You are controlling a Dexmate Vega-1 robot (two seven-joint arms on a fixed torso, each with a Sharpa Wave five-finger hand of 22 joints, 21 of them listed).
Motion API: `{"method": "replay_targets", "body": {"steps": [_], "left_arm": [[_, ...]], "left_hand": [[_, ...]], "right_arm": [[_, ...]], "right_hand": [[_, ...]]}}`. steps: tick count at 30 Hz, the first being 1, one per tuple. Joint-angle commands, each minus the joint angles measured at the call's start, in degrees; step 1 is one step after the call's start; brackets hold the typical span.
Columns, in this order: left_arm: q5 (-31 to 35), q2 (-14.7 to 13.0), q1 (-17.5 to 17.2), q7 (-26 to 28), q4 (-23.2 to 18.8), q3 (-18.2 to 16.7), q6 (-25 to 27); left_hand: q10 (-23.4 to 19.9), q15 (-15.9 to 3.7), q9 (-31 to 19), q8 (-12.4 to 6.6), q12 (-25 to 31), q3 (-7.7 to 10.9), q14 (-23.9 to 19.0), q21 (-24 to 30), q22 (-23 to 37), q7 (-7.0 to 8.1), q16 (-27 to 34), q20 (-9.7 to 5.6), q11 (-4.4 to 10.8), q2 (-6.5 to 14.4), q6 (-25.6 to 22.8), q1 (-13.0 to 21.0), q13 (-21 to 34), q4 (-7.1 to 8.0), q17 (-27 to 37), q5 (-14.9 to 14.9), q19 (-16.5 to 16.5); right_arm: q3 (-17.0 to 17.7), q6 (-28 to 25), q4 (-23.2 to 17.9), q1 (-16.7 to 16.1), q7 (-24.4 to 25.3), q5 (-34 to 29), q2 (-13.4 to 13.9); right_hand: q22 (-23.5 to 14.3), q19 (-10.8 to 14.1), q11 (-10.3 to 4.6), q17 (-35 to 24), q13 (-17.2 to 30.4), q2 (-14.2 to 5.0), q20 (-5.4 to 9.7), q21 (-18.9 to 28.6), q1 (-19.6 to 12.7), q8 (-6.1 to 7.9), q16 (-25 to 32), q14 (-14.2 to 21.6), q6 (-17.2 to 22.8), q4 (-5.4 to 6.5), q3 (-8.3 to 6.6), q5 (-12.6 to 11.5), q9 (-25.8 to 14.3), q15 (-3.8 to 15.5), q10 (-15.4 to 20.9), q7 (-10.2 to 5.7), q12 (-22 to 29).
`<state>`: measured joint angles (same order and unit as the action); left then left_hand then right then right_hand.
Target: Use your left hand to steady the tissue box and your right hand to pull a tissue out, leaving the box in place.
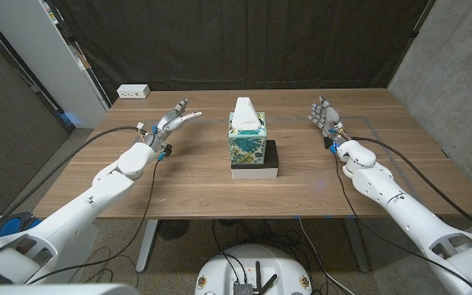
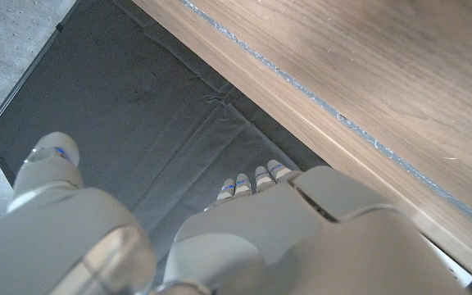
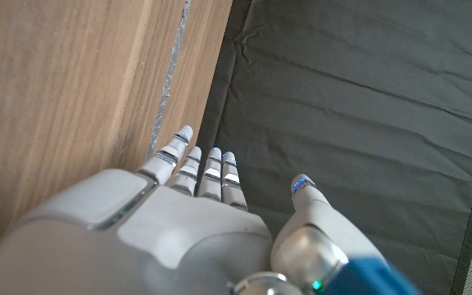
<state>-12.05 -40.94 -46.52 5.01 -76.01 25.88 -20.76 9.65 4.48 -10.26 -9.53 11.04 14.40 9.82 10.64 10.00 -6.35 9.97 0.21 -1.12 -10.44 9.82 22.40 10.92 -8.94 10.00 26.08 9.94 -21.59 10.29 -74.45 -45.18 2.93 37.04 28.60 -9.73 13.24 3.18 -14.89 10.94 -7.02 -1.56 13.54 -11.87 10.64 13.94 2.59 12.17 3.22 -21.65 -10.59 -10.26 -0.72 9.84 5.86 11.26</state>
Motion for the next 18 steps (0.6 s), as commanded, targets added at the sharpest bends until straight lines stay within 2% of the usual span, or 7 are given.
{"method": "replay_targets", "body": {"steps": [1, 18], "left_arm": [[0.0, -1.5, -3.8, 1.4, -3.8, -1.4, -0.2], [0.2, -3.5, -9.1, 2.7, -9.2, -3.3, -0.3]], "left_hand": [[24.6, -0.51, -0.3, -0.34, 0.3, -0.57, 20.5, 0.3, 0.2, 0.11, 0.3, -0.46, 0.4, 0.1, 30.7, 0.6, 0.2, 0.12, 0.2, 0.6, 3.2], [24.6, -0.49, -0.3, -0.43, 0.5, -1.61, 20.5, 0.4, 0.2, 0.1, 0.4, -0.42, 0.28, 0.3, 30.6, 0.8, 0.2, 0.28, 0.2, 1.4, 3.3]], "right_arm": [[-0.2, 0.0, -0.3, -0.2, 1.7, -0.8, -0.4], [-0.5, 0.3, 1.0, 0.8, 2.3, -1.5, -1.3]], "right_hand": [[-0.1, 0.4, 0.34, -0.1, 0.0, -0.1, -0.23, -0.1, -0.8, 0.41, 0.0, 0.3, 0.1, -0.28, 0.06, 0.1, -0.1, -0.33, 0.1, 0.43, 0.2], [-0.1, 0.5, 0.37, 0.0, 0.0, -0.17, -0.27, -0.4, -0.7, 0.38, -0.1, 0.3, 0.2, -0.65, 0.2, 0.1, -0.1, -0.47, 0.2, 0.5, 0.2]]}}
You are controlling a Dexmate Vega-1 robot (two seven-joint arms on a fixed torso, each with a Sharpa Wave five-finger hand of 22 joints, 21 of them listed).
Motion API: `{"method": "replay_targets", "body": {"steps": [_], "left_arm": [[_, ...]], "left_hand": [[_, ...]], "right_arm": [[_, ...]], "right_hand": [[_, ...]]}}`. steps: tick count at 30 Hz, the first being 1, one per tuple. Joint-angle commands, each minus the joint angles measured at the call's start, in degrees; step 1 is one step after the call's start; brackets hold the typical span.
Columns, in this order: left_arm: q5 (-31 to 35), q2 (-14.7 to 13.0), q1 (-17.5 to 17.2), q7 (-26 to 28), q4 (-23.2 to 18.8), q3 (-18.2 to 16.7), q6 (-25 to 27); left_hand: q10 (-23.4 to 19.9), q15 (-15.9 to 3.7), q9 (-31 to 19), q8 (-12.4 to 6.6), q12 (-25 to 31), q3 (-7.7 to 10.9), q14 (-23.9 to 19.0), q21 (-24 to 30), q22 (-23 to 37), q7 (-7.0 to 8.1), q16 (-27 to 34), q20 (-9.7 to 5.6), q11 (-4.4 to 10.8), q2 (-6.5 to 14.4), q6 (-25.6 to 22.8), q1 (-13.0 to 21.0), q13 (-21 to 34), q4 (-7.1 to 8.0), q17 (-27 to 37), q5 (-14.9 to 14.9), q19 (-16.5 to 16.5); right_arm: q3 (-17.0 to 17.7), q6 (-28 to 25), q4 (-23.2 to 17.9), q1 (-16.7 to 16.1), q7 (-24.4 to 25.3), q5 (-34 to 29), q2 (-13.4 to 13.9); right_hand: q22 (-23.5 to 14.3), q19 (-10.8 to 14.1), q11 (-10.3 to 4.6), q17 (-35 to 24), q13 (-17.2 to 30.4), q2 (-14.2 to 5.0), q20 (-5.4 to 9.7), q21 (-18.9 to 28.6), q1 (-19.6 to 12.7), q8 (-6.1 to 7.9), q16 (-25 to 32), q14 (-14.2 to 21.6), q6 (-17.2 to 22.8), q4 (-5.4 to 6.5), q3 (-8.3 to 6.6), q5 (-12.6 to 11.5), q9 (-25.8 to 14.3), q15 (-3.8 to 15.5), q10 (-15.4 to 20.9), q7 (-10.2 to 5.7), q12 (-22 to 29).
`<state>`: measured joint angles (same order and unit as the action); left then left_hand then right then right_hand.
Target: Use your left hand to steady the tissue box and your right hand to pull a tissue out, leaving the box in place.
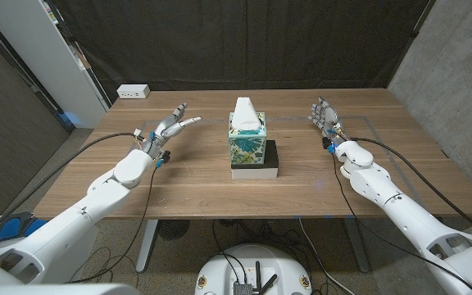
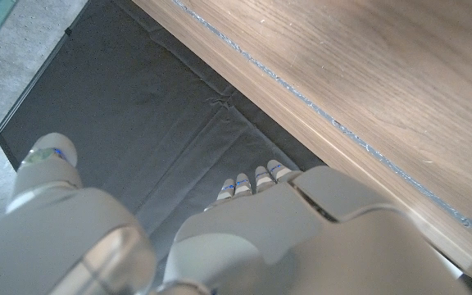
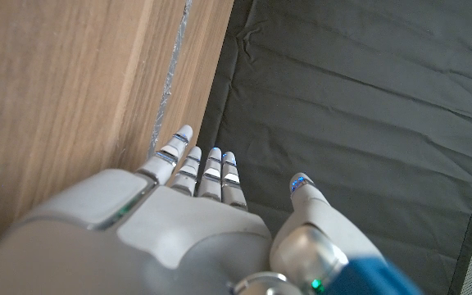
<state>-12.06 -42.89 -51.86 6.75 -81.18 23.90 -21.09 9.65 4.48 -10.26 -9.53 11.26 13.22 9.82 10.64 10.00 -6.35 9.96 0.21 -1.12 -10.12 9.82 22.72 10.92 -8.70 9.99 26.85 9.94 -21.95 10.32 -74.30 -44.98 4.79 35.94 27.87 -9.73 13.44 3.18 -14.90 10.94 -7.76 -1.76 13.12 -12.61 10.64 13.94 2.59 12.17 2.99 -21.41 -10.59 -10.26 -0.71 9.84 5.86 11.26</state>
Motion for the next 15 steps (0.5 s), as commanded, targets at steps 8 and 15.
{"method": "replay_targets", "body": {"steps": [8, 15], "left_arm": [[-0.3, -1.8, -5.8, 1.1, -5.8, -2.1, 0.0], [0.4, -2.3, -6.9, 1.0, -7.1, -2.2, 0.0]], "left_hand": [[24.6, -0.61, -0.3, -0.41, 0.3, -0.91, 20.5, 0.4, 0.3, 0.27, 0.4, -0.62, 0.33, 0.0, 30.6, 0.5, 0.2, 0.13, 0.2, 0.9, 3.3], [24.7, -0.59, -0.3, -0.4, 0.3, -1.27, 20.5, 0.4, 0.3, 0.31, 0.4, -0.62, 0.32, 0.1, 30.7, 0.5, 0.2, 0.19, 0.2, 1.1, 3.2]], "right_arm": [[-0.2, 0.1, 0.5, 0.7, 0.7, -0.6, -0.3], [0.1, -0.3, -0.2, 0.2, 1.3, -0.6, 0.0]], "right_hand": [[-0.1, 0.3, 0.37, 0.1, 0.0, 0.52, -0.07, -0.2, 0.1, 0.38, -0.1, 0.4, 0.2, -0.57, 0.01, 0.1, -0.1, -0.45, 0.2, 0.51, 0.2], [-0.1, 0.4, 0.33, 0.1, 0.0, 0.46, -0.04, -0.3, 0.2, 0.36, -0.2, 0.3, 0.2, -0.7, 0.06, 0.1, -0.1, -0.33, 0.2, 0.47, 0.1]]}}
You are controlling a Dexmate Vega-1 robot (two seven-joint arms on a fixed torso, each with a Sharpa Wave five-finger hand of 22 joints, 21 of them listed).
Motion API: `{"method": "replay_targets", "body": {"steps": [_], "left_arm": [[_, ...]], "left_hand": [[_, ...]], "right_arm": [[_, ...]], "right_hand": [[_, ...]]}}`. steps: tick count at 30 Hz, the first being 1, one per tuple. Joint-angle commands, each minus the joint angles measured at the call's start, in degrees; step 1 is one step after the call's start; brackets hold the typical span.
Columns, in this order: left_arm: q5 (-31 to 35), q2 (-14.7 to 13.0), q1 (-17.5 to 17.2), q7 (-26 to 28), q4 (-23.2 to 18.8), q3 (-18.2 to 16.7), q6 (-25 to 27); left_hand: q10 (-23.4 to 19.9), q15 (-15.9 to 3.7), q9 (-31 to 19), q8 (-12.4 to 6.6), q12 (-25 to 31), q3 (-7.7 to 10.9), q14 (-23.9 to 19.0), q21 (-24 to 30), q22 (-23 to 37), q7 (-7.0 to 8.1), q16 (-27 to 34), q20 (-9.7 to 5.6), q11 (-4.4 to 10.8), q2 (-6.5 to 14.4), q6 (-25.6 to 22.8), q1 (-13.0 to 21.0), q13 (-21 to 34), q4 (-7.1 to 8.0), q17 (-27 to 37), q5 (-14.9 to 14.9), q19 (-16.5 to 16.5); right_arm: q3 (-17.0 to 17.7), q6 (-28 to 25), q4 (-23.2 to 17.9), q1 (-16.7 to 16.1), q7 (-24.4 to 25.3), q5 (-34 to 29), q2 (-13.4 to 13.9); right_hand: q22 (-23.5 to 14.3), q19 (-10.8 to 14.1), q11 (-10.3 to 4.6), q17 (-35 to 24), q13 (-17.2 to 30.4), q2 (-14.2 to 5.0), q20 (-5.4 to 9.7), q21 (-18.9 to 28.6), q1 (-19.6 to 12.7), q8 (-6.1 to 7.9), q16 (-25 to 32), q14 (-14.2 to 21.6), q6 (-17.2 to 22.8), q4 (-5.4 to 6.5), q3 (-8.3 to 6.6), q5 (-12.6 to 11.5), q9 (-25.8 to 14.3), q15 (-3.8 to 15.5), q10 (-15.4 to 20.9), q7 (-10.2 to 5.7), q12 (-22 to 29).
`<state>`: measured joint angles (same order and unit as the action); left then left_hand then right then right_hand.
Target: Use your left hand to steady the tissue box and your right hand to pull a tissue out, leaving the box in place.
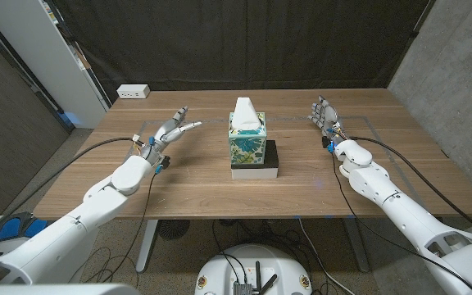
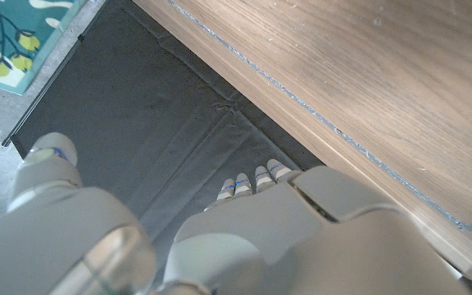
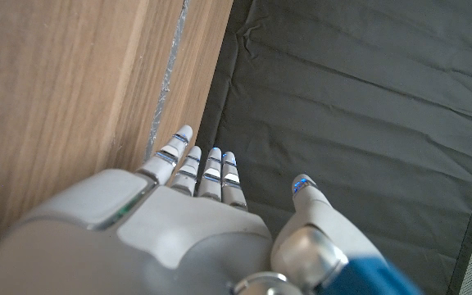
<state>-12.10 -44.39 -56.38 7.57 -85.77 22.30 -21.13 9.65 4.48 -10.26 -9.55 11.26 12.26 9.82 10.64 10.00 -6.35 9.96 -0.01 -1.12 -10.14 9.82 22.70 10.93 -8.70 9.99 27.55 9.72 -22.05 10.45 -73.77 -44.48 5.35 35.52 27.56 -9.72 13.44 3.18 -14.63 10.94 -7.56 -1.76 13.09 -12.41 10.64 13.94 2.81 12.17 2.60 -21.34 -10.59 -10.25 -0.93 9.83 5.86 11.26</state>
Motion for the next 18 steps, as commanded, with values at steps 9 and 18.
{"method": "replay_targets", "body": {"steps": [9, 18], "left_arm": [[1.5, -1.7, -4.0, 0.6, -4.9, -1.4, 0.2], [1.7, -2.4, -6.2, 1.2, -7.4, -2.2, 1.0]], "left_hand": [[24.7, -0.53, -0.3, -0.37, 0.3, -0.86, 20.5, 0.4, 0.3, 0.25, 0.4, -0.32, 0.15, 0.1, 30.7, 0.6, 0.1, 0.27, 0.2, 0.7, 3.5], [24.7, -0.62, -0.2, -0.43, 0.3, -1.44, 20.6, 0.5, 0.3, 0.37, 0.4, -0.4, 0.33, 0.3, 30.5, 0.6, 0.1, 0.36, 0.2, 1.1, 3.5]], "right_arm": [[0.5, -0.3, -1.4, -0.7, 1.3, -0.2, 0.5], [0.7, 0.0, -1.2, -0.8, 1.8, -0.2, 0.3]], "right_hand": [[-0.1, 0.5, 0.38, -0.1, 0.0, 0.19, -0.07, -0.4, 0.1, 0.35, -0.2, 0.2, 0.2, -0.49, 0.04, 0.2, -0.1, -0.24, 0.3, 0.51, 0.1], [-0.1, 0.5, 0.39, 0.0, 0.0, 0.08, -0.17, -0.6, 0.1, 0.36, -0.3, 0.3, 0.2, -0.73, 0.08, 0.2, -0.1, -0.33, 0.3, 0.56, 0.1]]}}
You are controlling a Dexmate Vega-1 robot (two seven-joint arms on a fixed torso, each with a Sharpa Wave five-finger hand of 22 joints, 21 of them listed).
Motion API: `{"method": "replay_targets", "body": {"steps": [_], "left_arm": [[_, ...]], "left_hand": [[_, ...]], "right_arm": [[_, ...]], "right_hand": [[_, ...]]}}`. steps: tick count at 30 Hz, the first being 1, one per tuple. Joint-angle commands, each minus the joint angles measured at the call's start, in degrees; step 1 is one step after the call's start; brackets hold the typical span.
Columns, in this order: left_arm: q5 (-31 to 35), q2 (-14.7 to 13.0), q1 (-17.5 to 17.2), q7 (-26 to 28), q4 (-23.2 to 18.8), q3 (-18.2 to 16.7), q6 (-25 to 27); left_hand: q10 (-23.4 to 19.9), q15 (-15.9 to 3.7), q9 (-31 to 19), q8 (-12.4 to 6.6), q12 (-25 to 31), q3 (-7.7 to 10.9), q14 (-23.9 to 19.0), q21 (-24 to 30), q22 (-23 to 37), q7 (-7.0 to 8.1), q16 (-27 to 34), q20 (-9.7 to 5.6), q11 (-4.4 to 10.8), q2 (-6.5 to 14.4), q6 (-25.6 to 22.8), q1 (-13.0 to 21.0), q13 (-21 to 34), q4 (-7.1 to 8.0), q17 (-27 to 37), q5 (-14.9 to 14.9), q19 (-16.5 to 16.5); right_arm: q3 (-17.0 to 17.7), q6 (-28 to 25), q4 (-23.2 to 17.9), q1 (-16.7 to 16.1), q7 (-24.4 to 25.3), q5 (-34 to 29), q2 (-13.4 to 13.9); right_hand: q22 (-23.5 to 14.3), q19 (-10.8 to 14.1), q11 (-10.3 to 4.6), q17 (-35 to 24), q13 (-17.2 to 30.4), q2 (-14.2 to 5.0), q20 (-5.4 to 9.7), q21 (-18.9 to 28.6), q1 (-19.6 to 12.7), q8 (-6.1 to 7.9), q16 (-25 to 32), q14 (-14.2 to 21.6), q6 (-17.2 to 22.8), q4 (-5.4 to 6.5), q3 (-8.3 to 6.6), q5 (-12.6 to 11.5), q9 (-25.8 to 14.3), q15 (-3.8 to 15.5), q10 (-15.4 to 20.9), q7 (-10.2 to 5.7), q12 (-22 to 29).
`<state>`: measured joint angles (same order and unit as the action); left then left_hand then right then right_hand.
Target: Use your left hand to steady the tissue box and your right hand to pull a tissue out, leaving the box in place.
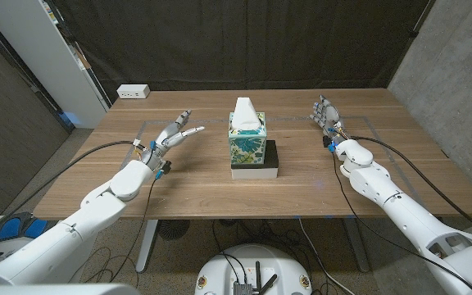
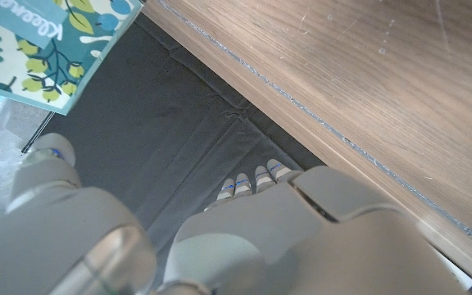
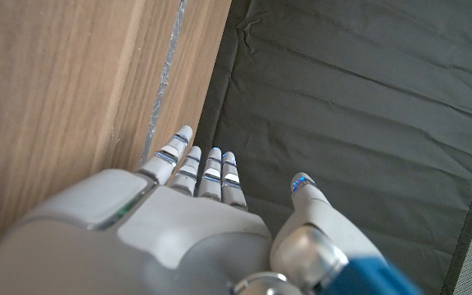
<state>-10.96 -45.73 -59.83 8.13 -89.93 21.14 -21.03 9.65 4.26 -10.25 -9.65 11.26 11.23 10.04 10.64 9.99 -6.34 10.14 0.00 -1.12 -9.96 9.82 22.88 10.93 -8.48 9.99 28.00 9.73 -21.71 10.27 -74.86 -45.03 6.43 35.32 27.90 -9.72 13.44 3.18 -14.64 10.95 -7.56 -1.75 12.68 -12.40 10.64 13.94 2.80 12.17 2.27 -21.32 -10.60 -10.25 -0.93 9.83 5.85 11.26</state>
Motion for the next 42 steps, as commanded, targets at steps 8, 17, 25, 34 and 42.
{"method": "replay_targets", "body": {"steps": [8, 17, 25, 34, 42], "left_arm": [[0.3, -1.9, -4.6, 0.5, -4.9, -1.7, 1.5], [-0.1, -2.8, -7.0, 0.5, -6.7, -2.8, 1.2], [0.1, -3.7, -8.7, 0.1, -7.7, -3.5, 0.8], [-0.6, -4.7, -10.2, -1.1, -8.2, -4.4, 0.0], [-0.5, -5.9, -11.8, -1.9, -8.9, -5.2, -1.2]], "left_hand": [[24.7, -0.32, -0.3, -0.37, 0.3, -0.83, 20.3, 0.5, 0.3, 0.28, 0.3, -0.3, 0.27, 0.1, 30.5, 0.5, 0.1, 0.21, 0.2, 0.9, 3.5], [24.8, -0.31, -0.3, -0.37, 0.3, -1.26, 20.3, 0.5, 0.3, 0.31, 0.3, -0.34, 0.36, 0.2, 30.5, 0.6, 0.1, 0.26, 0.2, 1.2, 3.5], [24.7, -0.26, -0.3, -0.38, 0.4, -1.63, 20.3, 0.5, 0.3, 0.31, 0.3, -0.3, 0.23, 0.2, 30.5, 0.6, 0.1, 0.31, 0.2, 1.4, 3.6], [24.7, -0.25, -0.3, -0.39, 0.4, -2.13, 20.3, 0.5, 0.3, 0.31, 0.3, -0.33, 0.31, 0.3, 30.5, 0.7, 0.1, 0.37, 0.2, 1.7, 3.6], [24.7, -0.2, -0.3, -0.43, 0.4, -2.5, 20.2, 0.5, 0.3, 0.29, 0.3, -0.27, 0.14, 0.3, 30.4, 0.8, 0.1, 0.4, 0.2, 1.9, 3.5]], "right_arm": [[0.1, 0.5, 0.8, 0.3, 0.6, -0.2, -0.5], [0.0, 0.5, 0.8, 0.4, 1.4, -0.5, -0.9], [-0.2, 0.7, 1.1, 0.5, 1.9, -0.8, -1.5], [-0.5, 0.6, 0.3, 0.0, 3.0, -1.3, -1.8], [-0.6, 0.6, -1.7, -1.0, 4.1, -2.0, -1.4]], "right_hand": [[-0.1, 0.6, 0.35, 0.1, 0.0, -0.04, -0.15, -0.3, 0.1, 0.35, -0.3, 0.3, 0.2, -0.63, 0.07, 0.2, -0.1, -0.3, 0.4, 0.52, 0.1], [-0.1, 0.6, 0.37, 0.2, 0.0, -0.12, -0.22, -0.5, 0.2, 0.36, -0.4, 0.3, 0.3, -0.82, 0.1, 0.2, -0.1, -0.23, 0.4, 0.57, 0.1], [-0.1, 0.7, 0.48, 0.3, 0.0, -0.2, -0.22, -0.6, 0.2, 0.36, -0.4, 0.4, 0.3, -1.02, 0.13, 0.2, -0.1, -0.37, 0.4, 0.6, 0.1], [-0.2, 0.7, 0.48, 0.3, 0.0, -0.28, -0.24, -0.7, 0.2, 0.36, -0.4, 0.5, 0.3, -1.21, 0.12, 0.2, -0.1, -0.35, 0.5, 0.57, 0.1], [-0.2, 0.8, 0.54, 0.4, 0.0, -0.3, -0.32, -0.8, 0.2, 0.39, -0.4, 0.5, 0.4, -1.39, 0.14, 0.2, -0.1, -0.46, 0.6, 0.57, 0.1]]}}
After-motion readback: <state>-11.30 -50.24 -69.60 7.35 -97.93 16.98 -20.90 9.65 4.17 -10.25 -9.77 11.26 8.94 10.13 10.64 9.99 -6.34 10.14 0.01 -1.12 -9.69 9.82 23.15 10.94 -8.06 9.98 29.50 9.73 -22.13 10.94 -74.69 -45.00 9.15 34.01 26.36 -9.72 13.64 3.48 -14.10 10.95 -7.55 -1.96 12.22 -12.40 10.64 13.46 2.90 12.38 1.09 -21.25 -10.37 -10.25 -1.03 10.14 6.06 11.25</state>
